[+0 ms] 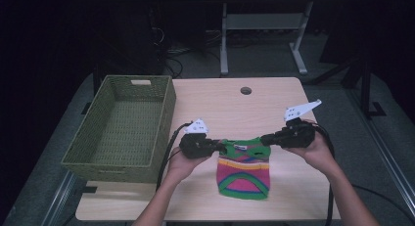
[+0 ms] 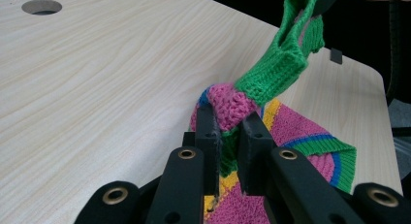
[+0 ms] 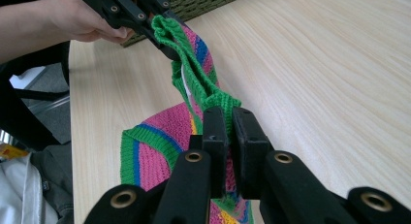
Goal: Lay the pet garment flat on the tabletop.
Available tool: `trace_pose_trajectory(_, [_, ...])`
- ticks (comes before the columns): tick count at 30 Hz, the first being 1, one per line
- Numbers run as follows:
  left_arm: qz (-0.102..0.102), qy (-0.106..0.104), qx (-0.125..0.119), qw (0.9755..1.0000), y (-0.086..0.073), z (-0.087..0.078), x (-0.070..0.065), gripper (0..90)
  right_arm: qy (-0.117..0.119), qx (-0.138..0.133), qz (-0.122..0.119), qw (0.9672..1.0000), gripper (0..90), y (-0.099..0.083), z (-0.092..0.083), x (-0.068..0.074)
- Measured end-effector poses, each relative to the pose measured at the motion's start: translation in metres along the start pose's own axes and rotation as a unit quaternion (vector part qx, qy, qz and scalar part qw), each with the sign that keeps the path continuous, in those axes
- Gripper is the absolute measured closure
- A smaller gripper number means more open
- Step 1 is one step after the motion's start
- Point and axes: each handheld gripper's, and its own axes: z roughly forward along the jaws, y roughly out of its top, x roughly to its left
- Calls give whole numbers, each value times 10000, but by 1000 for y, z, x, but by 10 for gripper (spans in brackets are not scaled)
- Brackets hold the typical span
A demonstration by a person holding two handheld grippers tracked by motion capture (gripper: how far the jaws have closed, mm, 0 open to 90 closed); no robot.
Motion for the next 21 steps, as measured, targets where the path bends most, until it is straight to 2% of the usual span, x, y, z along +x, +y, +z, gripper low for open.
trace_pose_trajectory(9, [-139,12,-13,9999,3,1,5,810,-103,144,-67,9998,844,6,2,-3])
trace_pose_trajectory(12, [-173,25,-19,9998,4,2,8,809,-128,161,-19,9998,844,7,3,-6])
trace_pose_trajectory(21, [-446,140,-143,9988,3,5,15,807,-193,195,6,9996,844,9,6,-13])
